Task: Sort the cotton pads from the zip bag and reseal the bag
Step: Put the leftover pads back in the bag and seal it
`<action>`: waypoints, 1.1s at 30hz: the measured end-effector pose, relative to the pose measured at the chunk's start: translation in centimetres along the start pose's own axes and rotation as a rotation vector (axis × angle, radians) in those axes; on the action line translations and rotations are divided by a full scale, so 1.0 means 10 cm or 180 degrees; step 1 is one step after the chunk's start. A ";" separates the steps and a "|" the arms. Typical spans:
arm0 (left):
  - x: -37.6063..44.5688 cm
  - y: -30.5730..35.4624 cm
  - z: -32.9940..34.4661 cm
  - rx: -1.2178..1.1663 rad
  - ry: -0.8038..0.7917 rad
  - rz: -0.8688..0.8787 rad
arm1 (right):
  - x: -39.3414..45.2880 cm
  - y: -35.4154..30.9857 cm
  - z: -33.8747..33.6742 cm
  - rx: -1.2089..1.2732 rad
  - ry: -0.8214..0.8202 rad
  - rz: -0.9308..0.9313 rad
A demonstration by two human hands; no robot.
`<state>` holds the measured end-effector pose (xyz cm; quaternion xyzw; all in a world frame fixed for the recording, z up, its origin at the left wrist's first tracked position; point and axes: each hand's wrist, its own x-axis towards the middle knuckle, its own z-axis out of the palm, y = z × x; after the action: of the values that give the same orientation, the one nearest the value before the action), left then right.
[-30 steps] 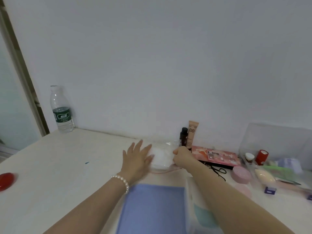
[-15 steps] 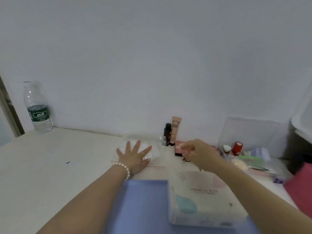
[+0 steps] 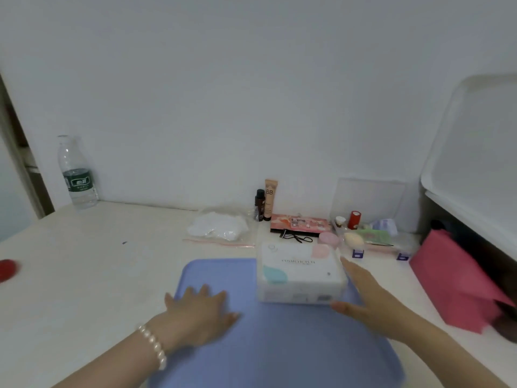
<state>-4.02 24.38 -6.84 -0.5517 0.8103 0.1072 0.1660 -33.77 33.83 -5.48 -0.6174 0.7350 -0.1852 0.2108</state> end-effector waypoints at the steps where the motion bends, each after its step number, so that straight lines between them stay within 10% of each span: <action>1: -0.12 0.00 0.10 0.0019 -0.0064 -0.0037 | -0.09 0.03 0.07 -0.0149 -0.0113 0.0059; 23: 0.40 -0.10 0.48 -0.0225 0.0727 0.0237 | -0.06 0.27 0.56 -0.1130 0.0078 0.0438; 33: 0.37 -0.06 0.44 -0.0504 0.1163 0.0328 | -0.09 0.16 0.50 -0.0141 0.1211 -0.0162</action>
<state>-4.02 22.56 -12.27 -0.5311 0.8432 0.0771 -0.0332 -32.26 34.92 -10.51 -0.5940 0.7496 -0.2876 0.0497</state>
